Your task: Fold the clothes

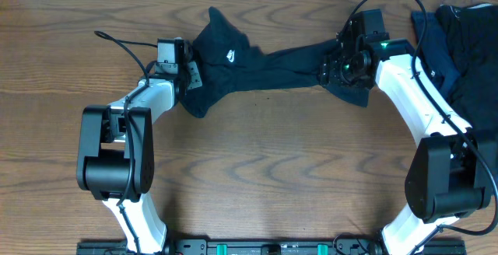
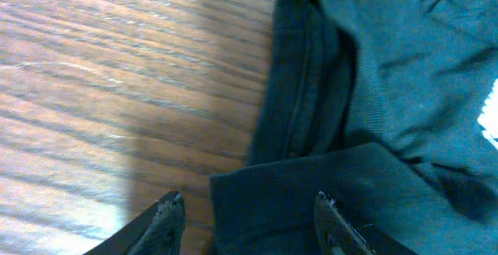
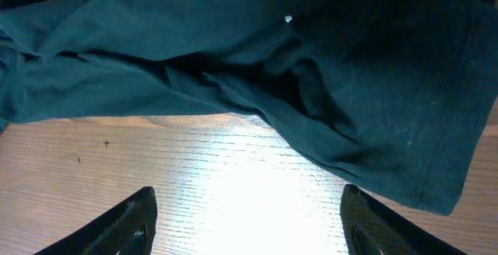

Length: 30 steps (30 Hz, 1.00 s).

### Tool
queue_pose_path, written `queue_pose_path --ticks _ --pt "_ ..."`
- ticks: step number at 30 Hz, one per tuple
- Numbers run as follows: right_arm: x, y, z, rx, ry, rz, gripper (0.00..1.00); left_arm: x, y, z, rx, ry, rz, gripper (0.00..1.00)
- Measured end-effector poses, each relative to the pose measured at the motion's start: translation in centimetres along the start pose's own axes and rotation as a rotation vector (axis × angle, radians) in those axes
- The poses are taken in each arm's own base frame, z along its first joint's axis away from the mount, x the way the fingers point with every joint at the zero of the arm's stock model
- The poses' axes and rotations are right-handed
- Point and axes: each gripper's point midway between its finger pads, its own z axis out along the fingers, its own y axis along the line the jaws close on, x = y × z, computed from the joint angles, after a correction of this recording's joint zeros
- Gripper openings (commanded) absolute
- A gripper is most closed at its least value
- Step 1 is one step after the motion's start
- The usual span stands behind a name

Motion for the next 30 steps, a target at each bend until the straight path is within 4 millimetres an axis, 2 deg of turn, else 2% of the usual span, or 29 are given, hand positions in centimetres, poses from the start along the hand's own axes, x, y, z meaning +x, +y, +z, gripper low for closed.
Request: queue_pose_path --ticks 5,9,26,30 --pt "0.0 0.0 0.0 0.0 0.0 0.0 0.74 -0.1 -0.5 0.0 0.027 -0.001 0.0 0.55" --pt "0.0 0.0 0.0 0.0 0.0 0.0 0.74 -0.2 -0.7 0.0 0.04 -0.006 0.0 0.49" --pt "0.0 0.0 0.0 0.0 0.0 0.0 0.74 0.0 -1.2 0.0 0.066 0.005 0.0 0.48" --pt "-0.1 0.0 0.0 -0.001 -0.002 0.0 0.74 0.0 -1.3 0.0 0.071 0.007 0.0 0.34"
